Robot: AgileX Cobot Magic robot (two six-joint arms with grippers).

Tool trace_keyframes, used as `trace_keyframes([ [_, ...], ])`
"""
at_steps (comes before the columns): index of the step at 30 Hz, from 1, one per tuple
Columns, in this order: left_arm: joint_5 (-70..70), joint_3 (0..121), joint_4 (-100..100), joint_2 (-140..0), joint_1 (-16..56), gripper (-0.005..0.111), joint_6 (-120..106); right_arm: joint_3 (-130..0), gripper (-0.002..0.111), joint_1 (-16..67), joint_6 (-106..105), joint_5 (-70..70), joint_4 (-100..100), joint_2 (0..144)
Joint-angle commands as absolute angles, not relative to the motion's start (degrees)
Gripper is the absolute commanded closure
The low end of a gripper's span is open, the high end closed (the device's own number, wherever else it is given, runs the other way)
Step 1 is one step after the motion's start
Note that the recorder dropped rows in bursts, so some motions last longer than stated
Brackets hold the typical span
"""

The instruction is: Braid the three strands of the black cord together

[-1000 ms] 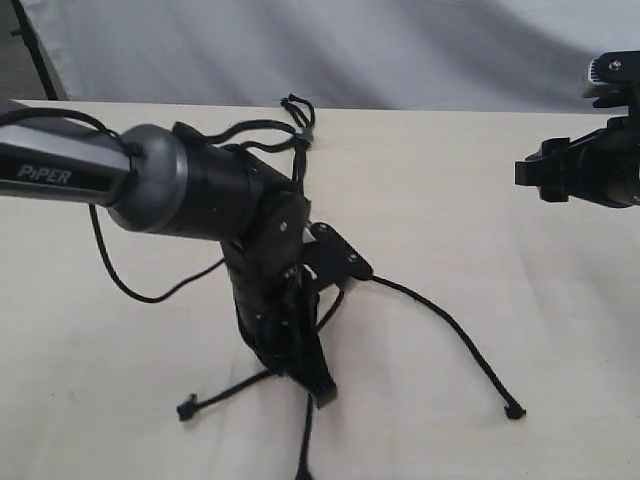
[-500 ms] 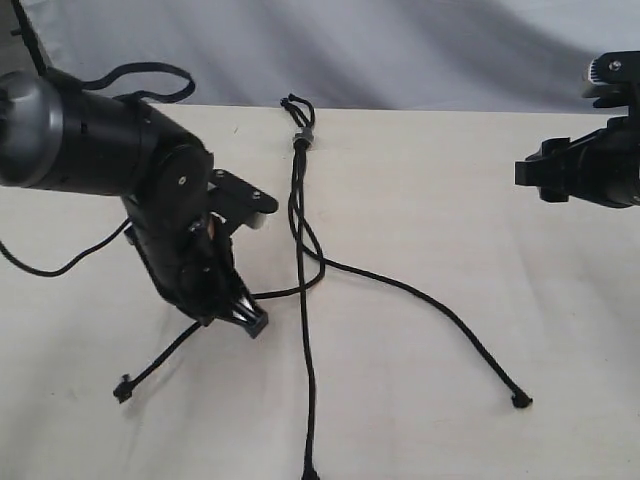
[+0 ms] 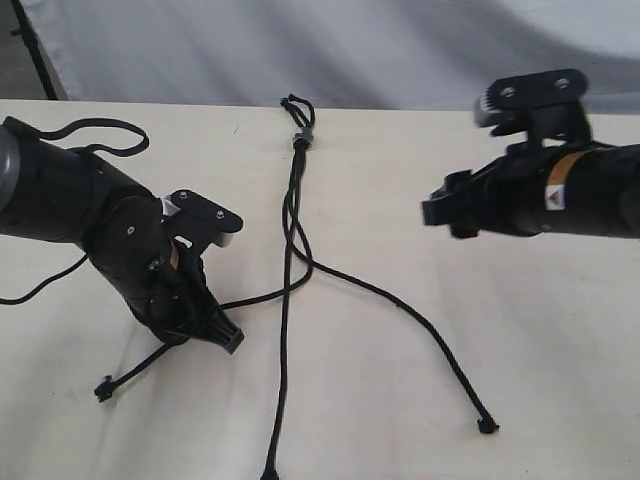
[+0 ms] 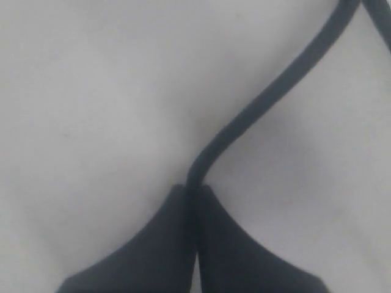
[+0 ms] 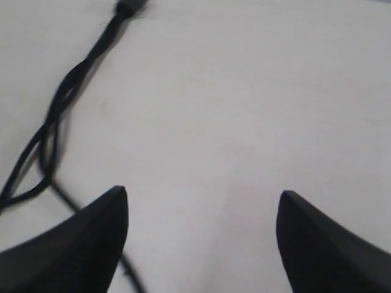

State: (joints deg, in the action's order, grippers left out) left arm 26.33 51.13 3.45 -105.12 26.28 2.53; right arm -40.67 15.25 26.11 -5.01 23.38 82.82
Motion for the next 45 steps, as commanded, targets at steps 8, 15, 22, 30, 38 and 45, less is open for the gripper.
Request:
trace_keyframes([
  [8, 24.46, 50.33, 3.25, -106.00, 26.15, 0.084, 2.89, -43.94, 0.043, 49.76, 28.43, -19.90, 15.44, 88.23],
  [15, 24.46, 50.33, 3.25, -106.00, 26.15, 0.084, 2.89, -44.55, 0.043, 55.56, 34.66, -18.50, 15.45, 98.04],
  [22, 24.59, 50.23, 3.25, -106.00, 26.15, 0.084, 2.72, -47.60, 0.044, 58.87, 34.64, -18.62, 15.04, 103.91],
  [30, 24.59, 50.12, 3.25, -106.00, 26.15, 0.084, 2.72, -47.95, 0.107, 58.87, 34.50, -27.26, 22.77, 102.09],
  [38, 24.45, 49.70, 3.25, -106.00, 26.15, 0.084, 2.72, -47.95, 0.108, 50.38, 42.88, -43.41, 49.18, 92.43],
  [45, 24.20, 49.70, 3.25, -106.00, 26.15, 0.084, 2.72, -47.95, 0.108, 33.43, 43.63, -32.97, 50.72, 95.66],
])
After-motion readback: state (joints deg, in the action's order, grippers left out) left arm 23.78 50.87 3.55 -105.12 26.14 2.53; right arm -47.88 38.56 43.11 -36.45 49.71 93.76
